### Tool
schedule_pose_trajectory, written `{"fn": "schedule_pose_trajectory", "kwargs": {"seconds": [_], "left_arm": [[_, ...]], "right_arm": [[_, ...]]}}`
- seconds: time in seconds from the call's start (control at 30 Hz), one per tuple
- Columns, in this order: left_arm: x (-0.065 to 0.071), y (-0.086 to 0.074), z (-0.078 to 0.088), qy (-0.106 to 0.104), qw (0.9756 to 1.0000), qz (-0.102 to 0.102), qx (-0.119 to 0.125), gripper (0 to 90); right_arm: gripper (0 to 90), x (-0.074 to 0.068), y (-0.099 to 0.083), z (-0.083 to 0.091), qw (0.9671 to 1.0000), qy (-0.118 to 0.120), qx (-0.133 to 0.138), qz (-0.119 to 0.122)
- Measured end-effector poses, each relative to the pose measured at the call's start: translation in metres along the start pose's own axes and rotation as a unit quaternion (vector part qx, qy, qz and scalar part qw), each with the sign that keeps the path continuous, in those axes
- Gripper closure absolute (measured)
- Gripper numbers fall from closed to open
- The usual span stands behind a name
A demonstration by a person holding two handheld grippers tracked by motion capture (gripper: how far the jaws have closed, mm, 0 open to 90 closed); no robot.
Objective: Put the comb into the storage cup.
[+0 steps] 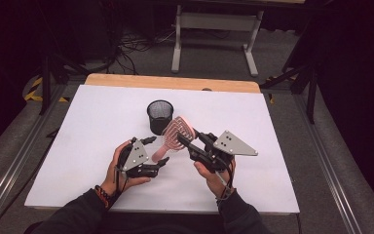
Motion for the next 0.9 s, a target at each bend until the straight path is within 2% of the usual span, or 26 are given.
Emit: {"fn": "schedule_pose_trajectory", "kwargs": {"seconds": [0.1,0.33,0.57,0.83,0.9], "left_arm": [[-0.001,0.0,0.002,0.001,1.0,-0.005,-0.001,20.8],[-0.004,0.0,0.004,-0.011,0.9999,-0.003,0.0,15.3],[-0.008,0.002,0.013,-0.026,0.9996,-0.013,0.008,10.4],[-0.016,0.002,0.025,-0.025,0.9994,-0.016,0.015,8.8],[-0.019,0.001,0.028,-0.023,0.9994,-0.022,0.015,8.4]], "right_arm": [[64.6,0.001,0.0,0.001,1.0,-0.003,-0.001,0.002],[64.6,0.005,0.002,0.005,0.9997,-0.015,-0.004,0.017],[64.6,0.011,0.002,0.009,0.9994,-0.024,-0.004,0.024],[64.6,0.015,0.003,0.013,0.999,-0.032,-0.005,0.031],[64.6,0.016,0.003,0.014,0.999,-0.034,-0.005,0.03]]}}
Point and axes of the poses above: each handheld gripper's, and its own axes: z roughly backward along the jaws, y roughly out of its top, x roughly to its right, the point moved 8 cm from there along -z, roughly forward along the jaws, and after that the axes turned 10 degrees about z, right-handed, at the moved point
